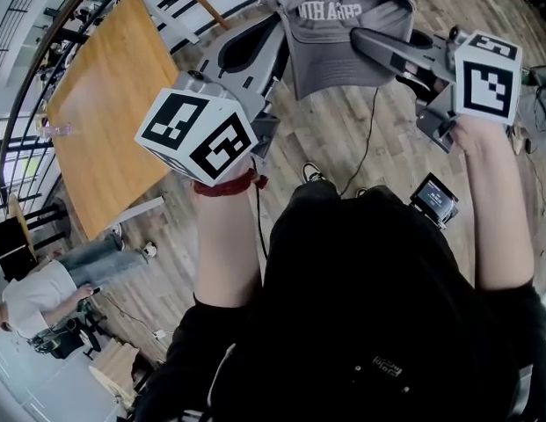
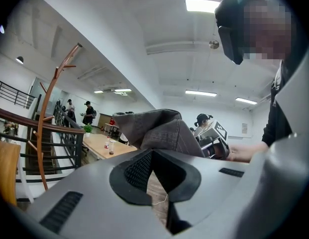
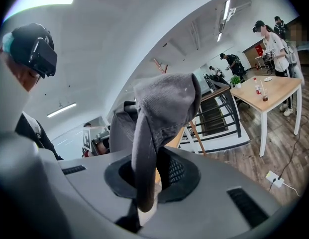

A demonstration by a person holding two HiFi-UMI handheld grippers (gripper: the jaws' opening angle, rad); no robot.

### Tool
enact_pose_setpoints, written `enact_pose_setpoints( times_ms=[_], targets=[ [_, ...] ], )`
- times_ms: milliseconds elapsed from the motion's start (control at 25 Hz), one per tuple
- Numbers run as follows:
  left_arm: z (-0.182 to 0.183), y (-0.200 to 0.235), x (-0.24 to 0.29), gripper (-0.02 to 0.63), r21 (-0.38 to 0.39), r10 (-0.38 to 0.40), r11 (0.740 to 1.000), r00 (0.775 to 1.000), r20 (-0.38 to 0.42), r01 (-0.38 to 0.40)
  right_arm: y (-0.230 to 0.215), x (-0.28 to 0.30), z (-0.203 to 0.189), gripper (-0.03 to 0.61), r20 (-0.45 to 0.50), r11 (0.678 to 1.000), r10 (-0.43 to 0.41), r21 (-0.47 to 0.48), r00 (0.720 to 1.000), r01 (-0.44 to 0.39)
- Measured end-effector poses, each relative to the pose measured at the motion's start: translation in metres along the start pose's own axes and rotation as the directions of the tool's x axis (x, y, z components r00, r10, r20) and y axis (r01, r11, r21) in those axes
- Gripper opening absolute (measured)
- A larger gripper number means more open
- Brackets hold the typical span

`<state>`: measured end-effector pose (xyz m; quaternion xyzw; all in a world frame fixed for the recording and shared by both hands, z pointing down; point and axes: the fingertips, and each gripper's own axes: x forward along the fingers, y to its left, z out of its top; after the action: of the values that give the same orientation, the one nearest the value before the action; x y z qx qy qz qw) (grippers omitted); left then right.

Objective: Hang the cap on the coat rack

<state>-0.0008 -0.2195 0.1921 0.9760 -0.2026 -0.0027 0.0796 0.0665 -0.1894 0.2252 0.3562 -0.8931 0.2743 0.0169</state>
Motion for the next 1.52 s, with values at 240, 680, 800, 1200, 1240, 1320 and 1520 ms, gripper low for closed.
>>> enact_pose_setpoints(
  times_ms=[240,680,800,1200,1240,1320,1520],
  targets=[
    [-0.011,-0.010,-0.007,0.003,0.008,-0.007,1.000,1.000,-0.004,0.007,0.005,-0.004,-0.015,0.041,0.006,1.000,0.004,-0.005,1.000,-0.004],
    [-0.031,-0.025,-0.035,0.003,-0.001,0.090,0.996,0.996,0.009,-0.090,0.021,-0.003,-0.041,0.041,-0.051,0.996,0.078,-0.032,0.996,-0.080],
    [-0.029,-0.029,-0.043,0.003,-0.026,0.118,0.993,0.993,0.027,-0.117,0.029,-0.002,-0.039,0.041,-0.074,0.993,0.108,-0.039,0.991,-0.111],
    [-0.032,-0.039,-0.054,0.003,-0.028,0.210,0.978,0.977,0.049,-0.209,0.035,-0.003,-0.045,0.041,-0.129,0.976,0.203,-0.057,0.971,-0.212],
    [-0.030,-0.039,-0.055,0.003,-0.023,0.218,0.976,0.975,0.052,-0.217,0.035,-0.002,-0.044,0.041,-0.127,0.974,0.212,-0.053,0.969,-0.220],
    [-0.028,-0.039,-0.056,0.003,-0.020,0.230,0.973,0.972,0.054,-0.229,0.035,-0.002,-0.043,0.041,-0.127,0.972,0.224,-0.041,0.966,-0.230],
    [-0.033,-0.039,-0.056,0.003,-0.041,0.240,0.970,0.969,0.051,-0.239,0.033,-0.002,-0.048,0.041,-0.134,0.972,0.228,-0.031,0.964,-0.234]
  ],
)
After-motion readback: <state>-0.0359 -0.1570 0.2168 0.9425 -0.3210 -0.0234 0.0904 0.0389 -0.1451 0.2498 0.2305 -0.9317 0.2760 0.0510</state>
